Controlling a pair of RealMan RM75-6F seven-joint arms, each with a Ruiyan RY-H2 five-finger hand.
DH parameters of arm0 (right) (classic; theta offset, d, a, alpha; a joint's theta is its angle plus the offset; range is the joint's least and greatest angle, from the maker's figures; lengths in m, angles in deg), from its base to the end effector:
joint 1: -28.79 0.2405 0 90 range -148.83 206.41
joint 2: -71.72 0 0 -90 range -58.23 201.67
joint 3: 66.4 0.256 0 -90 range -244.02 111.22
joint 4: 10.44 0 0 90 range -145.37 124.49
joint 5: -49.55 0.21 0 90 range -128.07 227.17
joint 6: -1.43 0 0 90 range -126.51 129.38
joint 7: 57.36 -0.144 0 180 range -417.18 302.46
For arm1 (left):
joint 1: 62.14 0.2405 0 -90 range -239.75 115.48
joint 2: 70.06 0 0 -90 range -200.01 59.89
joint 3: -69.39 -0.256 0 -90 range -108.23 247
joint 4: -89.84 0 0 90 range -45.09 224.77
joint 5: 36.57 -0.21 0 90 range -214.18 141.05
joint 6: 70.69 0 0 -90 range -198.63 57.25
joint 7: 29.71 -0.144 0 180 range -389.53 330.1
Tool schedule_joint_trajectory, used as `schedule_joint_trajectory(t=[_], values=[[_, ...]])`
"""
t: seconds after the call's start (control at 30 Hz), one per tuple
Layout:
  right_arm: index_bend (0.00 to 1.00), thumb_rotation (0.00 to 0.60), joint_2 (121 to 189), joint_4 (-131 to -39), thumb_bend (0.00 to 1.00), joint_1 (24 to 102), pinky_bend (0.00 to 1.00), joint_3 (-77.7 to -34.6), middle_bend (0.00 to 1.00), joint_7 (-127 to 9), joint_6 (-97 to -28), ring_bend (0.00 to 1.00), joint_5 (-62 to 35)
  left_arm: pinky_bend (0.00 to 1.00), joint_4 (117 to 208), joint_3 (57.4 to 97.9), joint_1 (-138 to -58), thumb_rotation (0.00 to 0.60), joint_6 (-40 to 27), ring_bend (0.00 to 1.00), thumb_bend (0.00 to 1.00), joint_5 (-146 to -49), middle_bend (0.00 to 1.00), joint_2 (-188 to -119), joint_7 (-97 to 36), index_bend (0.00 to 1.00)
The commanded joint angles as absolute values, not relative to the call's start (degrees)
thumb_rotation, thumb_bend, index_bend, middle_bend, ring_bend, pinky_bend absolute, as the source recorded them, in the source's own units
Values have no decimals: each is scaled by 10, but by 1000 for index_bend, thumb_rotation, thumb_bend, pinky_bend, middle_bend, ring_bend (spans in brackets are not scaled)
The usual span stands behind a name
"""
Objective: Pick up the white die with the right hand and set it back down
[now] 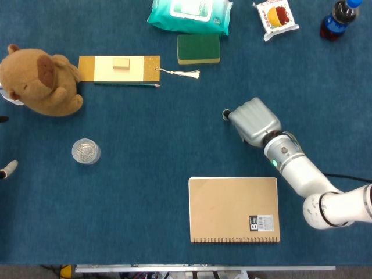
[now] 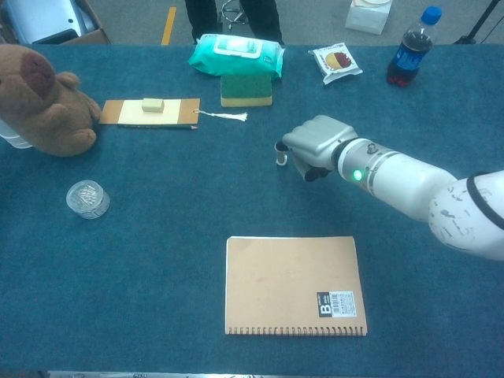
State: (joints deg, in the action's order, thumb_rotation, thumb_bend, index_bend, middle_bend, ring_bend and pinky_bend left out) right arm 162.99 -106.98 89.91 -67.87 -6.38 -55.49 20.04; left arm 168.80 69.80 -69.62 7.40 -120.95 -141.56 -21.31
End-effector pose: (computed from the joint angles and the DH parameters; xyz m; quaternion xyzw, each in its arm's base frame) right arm -0.1096 -0.3058 -0.0668 0.8541 -0.3092 0.1599 0.3864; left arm -0.3510 0.1892 0.1209 -0.6072 -0.4407 -0.3584 0.5556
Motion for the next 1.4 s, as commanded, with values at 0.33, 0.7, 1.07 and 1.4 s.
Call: schedule_joint_trajectory(t=[0.33,0.7,1.07,1.4], values=[[284,600,1644,-1051,1000,892,1000,-672,1000,-69,-570,969,188,403,1688,698,-696,600,72,170,156,-1208,237,-1416,-211,207],[284,600,1637,-1069,1000,879,1000,-670,1000,-75,-579,969,163,403,1682,698,-696,600,71,171,156,-1208,238,-1419,-205,207],[284,600,1621,-1095,1000,866,1000,-687,1000,-71,-582,969,143,403,1689,699,-697,600,73,172,156,-1209,238,-1417,-213,207],[283,600,1629,-1077,1000,864,1000,-684,1000,-70,-572,969,149,403,1687,699,-697,600,68,172,156,-1206,239,-1418,-211,207]])
